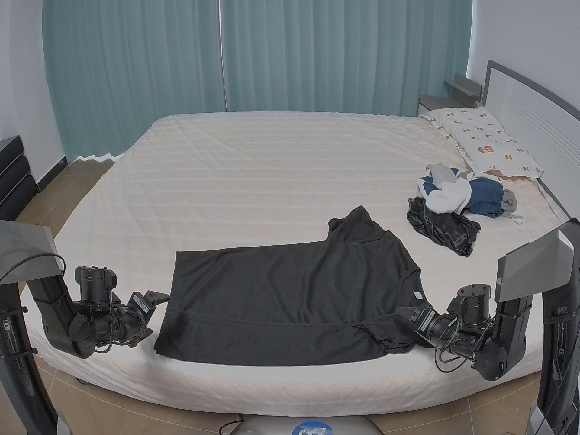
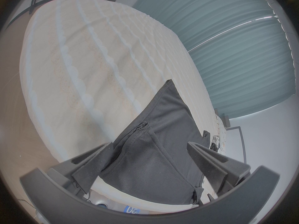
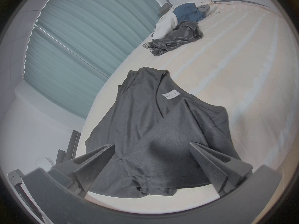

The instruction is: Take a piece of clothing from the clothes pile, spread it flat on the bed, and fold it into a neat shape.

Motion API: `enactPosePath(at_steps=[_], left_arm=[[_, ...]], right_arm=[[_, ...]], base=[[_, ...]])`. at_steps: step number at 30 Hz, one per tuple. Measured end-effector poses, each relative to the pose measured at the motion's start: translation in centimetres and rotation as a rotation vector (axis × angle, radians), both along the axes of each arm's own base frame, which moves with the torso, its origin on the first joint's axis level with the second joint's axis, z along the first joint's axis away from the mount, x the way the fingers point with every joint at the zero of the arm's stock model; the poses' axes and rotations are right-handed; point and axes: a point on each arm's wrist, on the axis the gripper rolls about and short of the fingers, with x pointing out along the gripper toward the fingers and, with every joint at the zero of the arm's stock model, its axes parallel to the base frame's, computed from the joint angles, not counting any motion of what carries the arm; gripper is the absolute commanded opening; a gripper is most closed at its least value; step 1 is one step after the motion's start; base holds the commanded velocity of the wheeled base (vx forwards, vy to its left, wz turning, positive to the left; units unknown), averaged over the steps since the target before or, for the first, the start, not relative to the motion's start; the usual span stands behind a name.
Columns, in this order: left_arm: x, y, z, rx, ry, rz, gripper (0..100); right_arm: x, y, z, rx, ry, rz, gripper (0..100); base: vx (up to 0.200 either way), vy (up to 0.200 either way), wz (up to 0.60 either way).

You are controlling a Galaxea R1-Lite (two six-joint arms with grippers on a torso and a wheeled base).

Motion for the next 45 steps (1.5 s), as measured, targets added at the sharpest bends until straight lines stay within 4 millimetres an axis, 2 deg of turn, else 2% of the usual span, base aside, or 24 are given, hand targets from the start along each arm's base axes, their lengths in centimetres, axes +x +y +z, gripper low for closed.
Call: enactPosePath(at_steps=[9,17,21,25,35,45], left_arm=[[0.0,0.0,0.0,0.0,0.0,0.0,100],[0.0,0.0,0.0,0.0,0.0,0.0,100],[0.0,0.0,0.0,0.0,0.0,0.0,100],[0.0,0.0,0.0,0.0,0.0,0.0,100],[0.0,0.0,0.0,0.001,0.0,0.0,100],[0.1,0.0,0.0,-0.002,-0.002,0.002,100]], right_arm=[[-0.6,-0.5,-1.1,-0.044,0.019,-0.006,100],[-0.5,-0.4,0.7,-0.042,-0.054,-0.016,100],[-0.6,0.8,1.8,-0.029,-0.098,0.022,100],[-1.0,2.6,2.1,-0.027,-0.118,0.07,100],[-1.7,6.5,1.1,-0.019,-0.115,0.188,100],[-2.5,6.9,-0.5,-0.012,-0.045,0.233,100]], base=[[0.0,0.0,0.0],[0.0,0.0,0.0],[0.0,0.0,0.0],[0.0,0.0,0.0],[0.0,0.0,0.0],[0.0,0.0,0.0]])
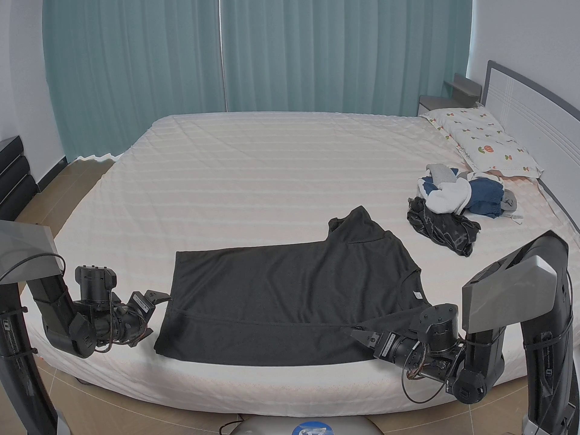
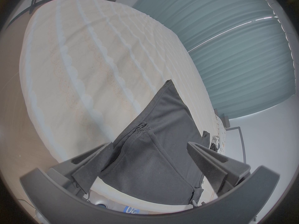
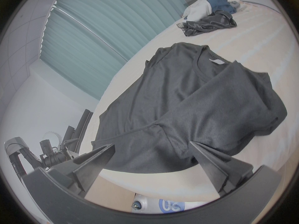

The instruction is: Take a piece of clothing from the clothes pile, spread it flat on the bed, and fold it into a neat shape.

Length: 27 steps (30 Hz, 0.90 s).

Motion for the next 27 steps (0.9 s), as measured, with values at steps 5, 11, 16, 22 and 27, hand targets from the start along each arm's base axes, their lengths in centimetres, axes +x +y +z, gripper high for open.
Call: enactPosePath(at_steps=[5,11,16,22,27], left_arm=[[0.1,0.0,0.0,0.0,-0.003,0.0,100],[0.1,0.0,0.1,0.001,-0.004,0.001,100],[0.2,0.0,0.1,0.009,-0.006,0.024,100],[0.2,-0.1,0.2,0.004,-0.011,0.05,100],[0.2,-0.1,0.2,0.003,-0.012,0.051,100]], right_arm=[[-0.2,-0.1,-0.2,0.024,0.031,-0.004,100],[-0.2,-0.6,0.9,0.048,0.014,-0.033,100],[0.0,-2.4,2.7,0.093,-0.005,-0.102,100],[0.8,-5.1,3.9,0.122,-0.029,-0.207,100],[1.2,-6.2,3.8,0.12,-0.027,-0.251,100]], base=[[0.0,0.0,0.0],[0.0,0.0,0.0],[0.0,0.0,0.0],[0.167,0.0,0.0],[0.16,0.0,0.0]])
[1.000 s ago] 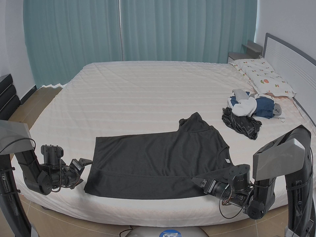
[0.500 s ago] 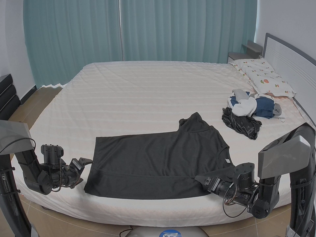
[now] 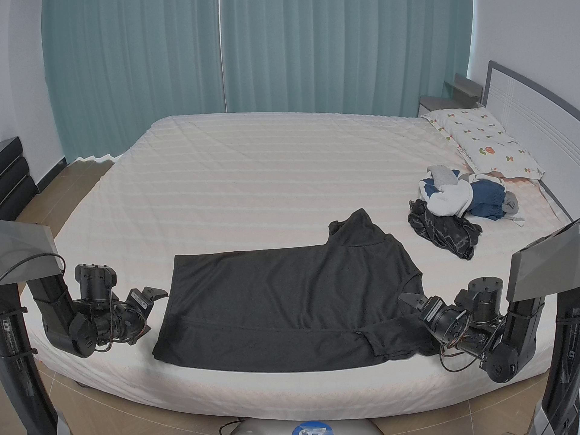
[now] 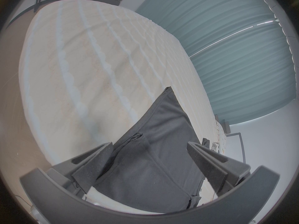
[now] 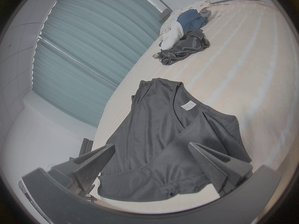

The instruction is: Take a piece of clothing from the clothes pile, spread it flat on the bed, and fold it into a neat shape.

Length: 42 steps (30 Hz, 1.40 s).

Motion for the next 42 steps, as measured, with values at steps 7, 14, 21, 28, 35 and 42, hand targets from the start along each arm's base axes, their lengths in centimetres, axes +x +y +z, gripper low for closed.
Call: enactPosePath(at_steps=[7,14,21,28,35,42], left_arm=[[0.1,0.0,0.0,-0.003,-0.003,0.002,100],[0.2,0.0,0.1,-0.008,-0.004,0.007,100],[0.5,0.0,0.2,-0.007,-0.016,0.007,100],[1.6,0.1,0.8,-0.002,-0.056,0.012,100],[3.4,0.0,1.6,0.017,-0.078,0.008,100],[8.3,-0.1,3.4,0.128,-0.16,-0.066,100]], right_arm=[[0.2,-0.5,-0.8,-0.012,0.025,-0.017,100],[0.2,-0.6,-1.1,-0.015,0.035,-0.021,100],[0.2,-0.7,-1.2,-0.018,0.036,-0.022,100],[0.2,-0.6,-1.2,-0.02,0.036,-0.021,100],[0.1,-0.6,-1.2,-0.02,0.039,-0.019,100],[0.0,-0.5,-1.4,-0.026,0.047,-0.014,100]], base=[[0.0,0.0,0.0],[0.0,0.0,0.0],[0.0,0.0,0.0],[0.0,0.0,0.0],[0.0,0.0,0.0],[0.0,0.0,0.0]])
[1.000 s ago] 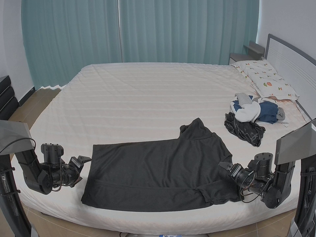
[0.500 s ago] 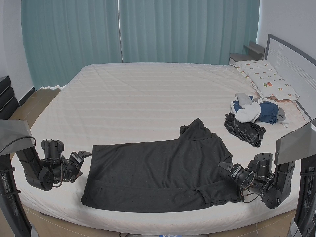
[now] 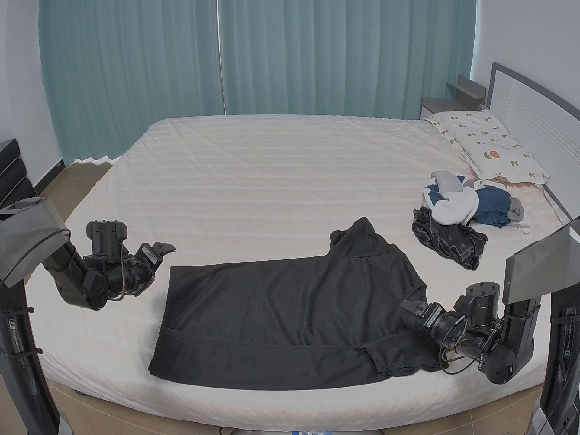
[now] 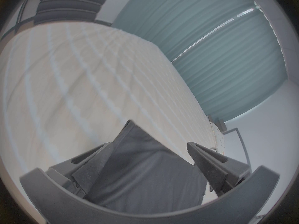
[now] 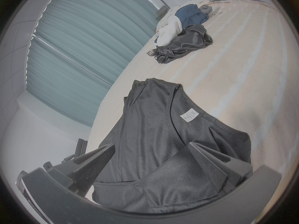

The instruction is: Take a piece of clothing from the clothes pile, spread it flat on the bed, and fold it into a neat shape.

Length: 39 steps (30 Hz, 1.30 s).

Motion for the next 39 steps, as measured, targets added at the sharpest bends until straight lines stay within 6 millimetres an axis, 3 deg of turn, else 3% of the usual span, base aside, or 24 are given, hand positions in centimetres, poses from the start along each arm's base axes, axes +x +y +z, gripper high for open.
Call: enactPosePath(at_steps=[9,16,24,39], left_arm=[[6.2,-0.1,-0.2,0.105,-0.082,-0.062,100],[8.7,0.1,-2.1,0.154,-0.055,-0.092,100],[9.0,1.2,-3.8,0.189,-0.111,-0.132,100],[8.7,1.2,-5.7,0.185,-0.119,-0.177,100]], right_arm=[[-0.1,0.1,-0.4,-0.014,0.013,0.009,100],[-0.1,0.1,-0.9,-0.024,0.027,0.013,100],[0.0,0.3,-1.6,-0.049,0.035,0.033,100],[0.4,0.6,-2.1,-0.057,0.036,0.044,100]], base=[[0.0,0.0,0.0],[0.0,0.0,0.0],[0.0,0.0,0.0],[0.0,0.0,0.0]])
